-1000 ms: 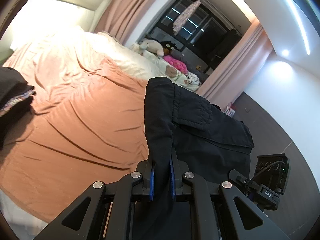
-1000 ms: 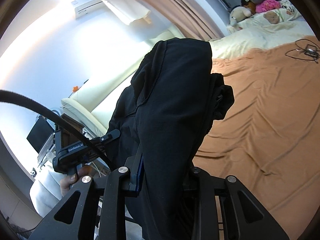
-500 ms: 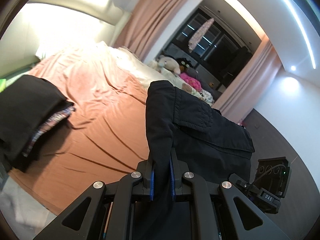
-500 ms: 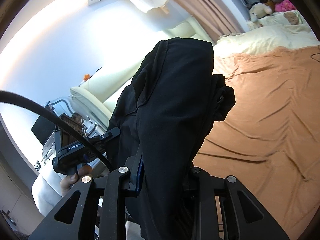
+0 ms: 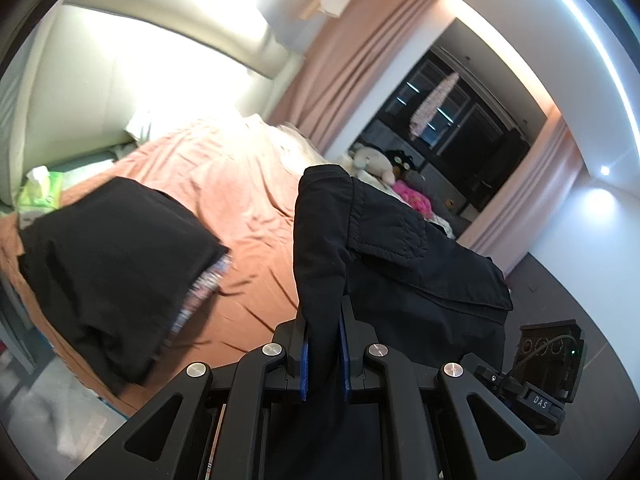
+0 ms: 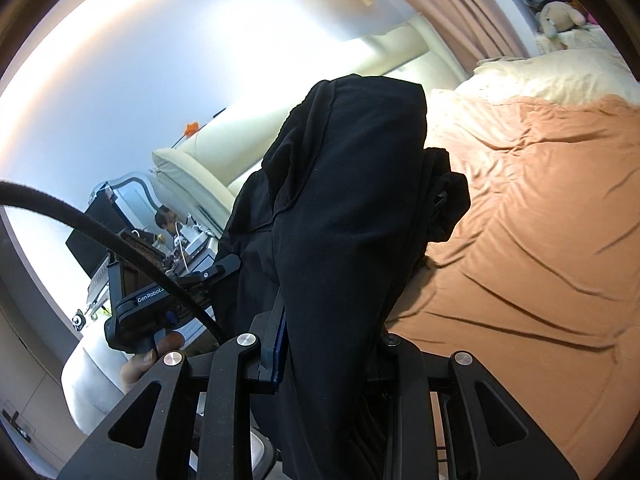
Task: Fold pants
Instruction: 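Lift the folded trousers with both tools and carry them toward the headboard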
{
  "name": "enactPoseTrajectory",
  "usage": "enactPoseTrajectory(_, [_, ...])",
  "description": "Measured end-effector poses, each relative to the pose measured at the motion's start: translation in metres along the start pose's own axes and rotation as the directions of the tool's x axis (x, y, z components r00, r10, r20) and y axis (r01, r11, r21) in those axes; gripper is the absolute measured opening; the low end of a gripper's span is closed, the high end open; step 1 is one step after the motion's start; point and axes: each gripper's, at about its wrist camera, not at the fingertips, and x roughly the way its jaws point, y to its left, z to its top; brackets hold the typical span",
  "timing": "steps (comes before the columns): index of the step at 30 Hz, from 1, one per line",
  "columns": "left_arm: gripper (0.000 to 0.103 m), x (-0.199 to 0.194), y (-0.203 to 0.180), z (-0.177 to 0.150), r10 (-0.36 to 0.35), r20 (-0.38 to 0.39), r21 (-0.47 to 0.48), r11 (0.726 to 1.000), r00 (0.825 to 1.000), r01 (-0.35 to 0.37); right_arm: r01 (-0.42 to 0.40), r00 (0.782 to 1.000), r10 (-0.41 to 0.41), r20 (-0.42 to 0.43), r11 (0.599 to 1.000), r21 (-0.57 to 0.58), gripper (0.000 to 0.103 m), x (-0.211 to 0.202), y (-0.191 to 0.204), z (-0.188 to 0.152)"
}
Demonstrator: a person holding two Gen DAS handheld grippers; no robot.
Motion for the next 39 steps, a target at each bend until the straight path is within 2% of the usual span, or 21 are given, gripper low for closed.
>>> enactPoseTrajectory(9, [0.012,-0.017,0.038,0.033,0.067,0.045,-0.013,0.998,0.997,-0.066,-0.022,0.999,0.022,-0.034,1.000,-0.008,0.023,0.057,0.012,0.014])
enactPoseTrajectory(18, [0.012,-0.034,0.075,0.067,0.139,0.087,-0.024,0.990,0.986,-0.137,-0.054,0.997,0.053,-0.056,0.999,-0.006,0.022,0.111,0.030,0.026])
enactPoseTrajectory(23, [0.012,-0.040,0.095,0.085,0.178,0.099,-0.027,0.984,0.979,-0.176,-0.044,0.998,0.044,-0.052,0.999,-0.003,0.022,0.141,0.042,0.027])
enactPoseTrajectory(32, [0.012,-0.030,0.127,0.119,0.221,0.086,-0.043,0.975,0.972,-0.218,-0.037,0.998,0.038,-0.059,0.999,0.005,0.022,0.174,0.058,0.027])
enactPoseTrajectory(39, [0.012,-0.005,0.141,0.136,0.251,0.067,-0.037,0.968,0.966,-0.249,-0.027,0.998,0.029,-0.064,0.999,0.039,0.022,0.194,0.056,0.031])
